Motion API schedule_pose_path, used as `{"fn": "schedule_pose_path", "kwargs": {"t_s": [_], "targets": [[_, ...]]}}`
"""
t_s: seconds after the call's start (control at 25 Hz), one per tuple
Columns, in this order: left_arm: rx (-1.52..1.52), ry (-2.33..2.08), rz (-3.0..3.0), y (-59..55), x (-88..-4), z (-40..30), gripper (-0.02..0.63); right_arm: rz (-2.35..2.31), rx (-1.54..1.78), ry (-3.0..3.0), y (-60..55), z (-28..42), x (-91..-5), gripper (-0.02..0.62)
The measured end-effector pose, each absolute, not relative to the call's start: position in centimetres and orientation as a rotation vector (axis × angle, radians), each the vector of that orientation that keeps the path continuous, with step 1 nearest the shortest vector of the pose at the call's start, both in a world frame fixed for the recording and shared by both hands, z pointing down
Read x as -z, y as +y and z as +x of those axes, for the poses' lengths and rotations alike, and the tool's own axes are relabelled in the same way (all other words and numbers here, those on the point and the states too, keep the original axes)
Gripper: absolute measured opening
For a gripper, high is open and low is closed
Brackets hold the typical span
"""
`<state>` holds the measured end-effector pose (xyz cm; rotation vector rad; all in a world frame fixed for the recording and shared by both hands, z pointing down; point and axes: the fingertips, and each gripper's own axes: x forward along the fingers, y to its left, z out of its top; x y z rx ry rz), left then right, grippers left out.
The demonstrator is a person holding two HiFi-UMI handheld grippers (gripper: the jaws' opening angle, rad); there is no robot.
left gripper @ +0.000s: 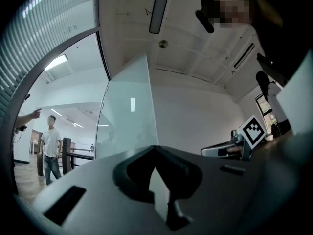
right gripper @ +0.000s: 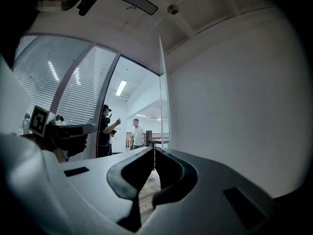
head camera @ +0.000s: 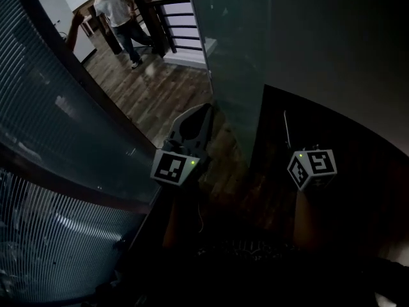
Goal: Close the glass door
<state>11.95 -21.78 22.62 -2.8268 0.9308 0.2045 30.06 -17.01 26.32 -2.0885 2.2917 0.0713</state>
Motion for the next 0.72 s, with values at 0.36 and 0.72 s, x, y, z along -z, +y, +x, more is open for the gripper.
{"fn": "schedule_pose_path", "kwargs": {"t_s": [0.36, 0.72], "targets": [[-0.184, 0.86, -2.845, -26.1, -23.4, 13.2, 0.002, -2.117, -0.064, 2.261, -21.4, 30.7, -26.8, 0.003], [-0.154, 0.871, -2.861, -29.4, -25.2, 14.0, 0.002, -2.119, 0.013, 2.252, -25.3, 32.3, -28.6, 0.01]]}}
